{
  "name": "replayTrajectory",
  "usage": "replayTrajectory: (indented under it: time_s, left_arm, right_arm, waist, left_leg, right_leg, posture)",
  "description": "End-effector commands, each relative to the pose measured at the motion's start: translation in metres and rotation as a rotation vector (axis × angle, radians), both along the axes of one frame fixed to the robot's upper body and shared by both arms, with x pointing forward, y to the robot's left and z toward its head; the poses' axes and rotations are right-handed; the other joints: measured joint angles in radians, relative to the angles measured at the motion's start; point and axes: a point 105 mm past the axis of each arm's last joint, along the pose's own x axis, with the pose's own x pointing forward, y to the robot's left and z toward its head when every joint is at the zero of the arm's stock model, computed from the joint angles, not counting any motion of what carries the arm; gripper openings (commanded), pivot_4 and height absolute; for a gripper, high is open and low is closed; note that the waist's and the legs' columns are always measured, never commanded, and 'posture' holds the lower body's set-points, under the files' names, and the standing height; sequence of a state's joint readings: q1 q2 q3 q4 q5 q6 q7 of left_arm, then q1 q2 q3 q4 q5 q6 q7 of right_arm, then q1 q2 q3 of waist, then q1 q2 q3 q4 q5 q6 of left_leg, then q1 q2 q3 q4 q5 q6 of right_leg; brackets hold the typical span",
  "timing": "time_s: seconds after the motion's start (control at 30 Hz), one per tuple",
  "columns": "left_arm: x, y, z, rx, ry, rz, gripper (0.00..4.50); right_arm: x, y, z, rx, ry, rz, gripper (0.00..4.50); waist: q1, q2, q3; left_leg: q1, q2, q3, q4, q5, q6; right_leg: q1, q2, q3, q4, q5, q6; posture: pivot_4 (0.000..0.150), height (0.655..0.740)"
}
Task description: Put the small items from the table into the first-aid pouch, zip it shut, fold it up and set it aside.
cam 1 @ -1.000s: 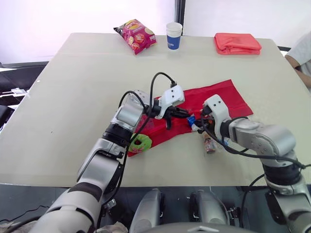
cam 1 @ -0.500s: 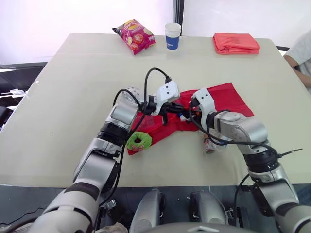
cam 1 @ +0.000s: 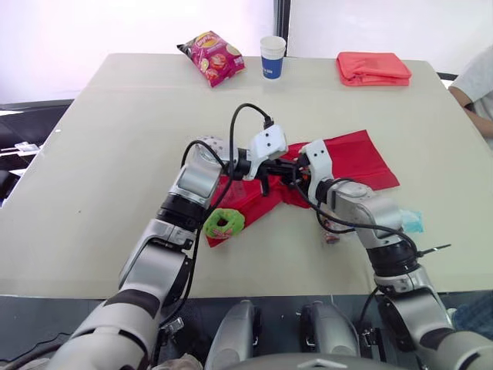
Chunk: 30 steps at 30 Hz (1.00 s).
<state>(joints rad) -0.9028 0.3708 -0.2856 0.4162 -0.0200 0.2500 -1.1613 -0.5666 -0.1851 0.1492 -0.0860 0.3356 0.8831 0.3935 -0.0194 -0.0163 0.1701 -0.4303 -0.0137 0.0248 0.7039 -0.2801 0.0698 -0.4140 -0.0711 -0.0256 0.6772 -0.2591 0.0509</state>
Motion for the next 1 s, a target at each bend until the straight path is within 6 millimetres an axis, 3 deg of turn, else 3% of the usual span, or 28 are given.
replayTrajectory:
  time_s: [0.03,0.23,0.37,0.47,0.53,0.77,0.93,1.0]
  left_arm:
    - [0.0,0.003,-0.004,0.029,-0.033,-0.012,0.0]
    - [0.004,0.019,-0.018,0.125,-0.108,-0.026,0.0]
    - [0.017,0.035,-0.015,0.192,-0.203,-0.012,0.0]
    - [0.027,0.045,-0.01,0.234,-0.279,-0.013,0.0]
    - [0.033,0.049,-0.004,0.249,-0.331,-0.023,0.0]
    - [0.035,0.043,0.013,0.204,-0.387,-0.106,0.0]
    - [0.042,0.048,0.017,0.169,-0.361,-0.046,0.0]
    - [0.042,0.04,0.021,0.073,-0.318,-0.027,0.0]
  right_arm:
    - [-0.026,-0.009,0.04,0.048,-0.102,0.104,3.4]
    - [-0.06,-0.04,0.064,0.003,-0.182,0.121,3.4]
    - [-0.082,-0.068,0.07,-0.108,-0.239,0.098,3.4]
    - [-0.102,-0.084,0.078,-0.126,-0.246,0.104,4.32]
    - [-0.116,-0.097,0.085,-0.147,-0.276,0.091,4.44]
    - [-0.157,-0.131,0.109,-0.237,-0.415,0.089,4.44]
    - [-0.184,-0.178,0.112,-0.338,-0.383,-0.047,4.44]
    - [-0.187,-0.192,0.113,-0.368,-0.411,-0.11,4.44]
  waist:
    - [0.003,0.001,0.0]
    - [0.007,0.001,0.0]
    - [0.009,0.001,0.0]
    - [0.011,0.0,0.0]
    - [0.01,0.0,0.0]
    - [0.025,-0.001,0.0]
    - [0.036,-0.002,0.0]
    - [0.035,-0.002,0.0]
  left_leg:
    - [0.0,0.0,0.0,0.0,0.0,0.0]
    - [-0.001,0.0,0.0,0.0,0.0,0.0]
    - [-0.001,0.0,0.0,0.0,0.0,0.001]
    - [-0.001,0.0,-0.001,0.0,0.0,0.001]
    - [-0.001,0.0,0.0,0.0,0.0,0.001]
    - [-0.001,0.0,-0.001,0.0,-0.001,0.002]
    - [-0.001,0.0,-0.001,0.0,-0.002,0.003]
    - [-0.001,0.0,-0.001,0.0,-0.002,0.003]
  right_leg:
    - [0.0,0.0,0.0,0.0,0.0,0.0]
    - [0.0,0.0,0.0,-0.002,0.0,0.0]
    - [0.0,-0.001,0.0,-0.002,0.0,0.0]
    - [0.0,-0.001,-0.001,-0.003,0.0,0.0]
    - [0.0,-0.001,-0.001,-0.003,0.0,0.0]
    - [0.002,-0.001,-0.002,-0.005,0.0,0.0]
    - [0.003,-0.001,-0.002,-0.006,0.0,0.0]
    - [0.003,-0.001,-0.002,-0.006,0.0,0.0]
  posture:
    - [0.15,0.7395]
    - [0.15,0.7395]
    - [0.15,0.7395]
    - [0.15,0.7395]
    - [0.15,0.7395]
    - [0.15,0.7395]
    - [0.15,0.7395]
    - [0.15,0.7395]
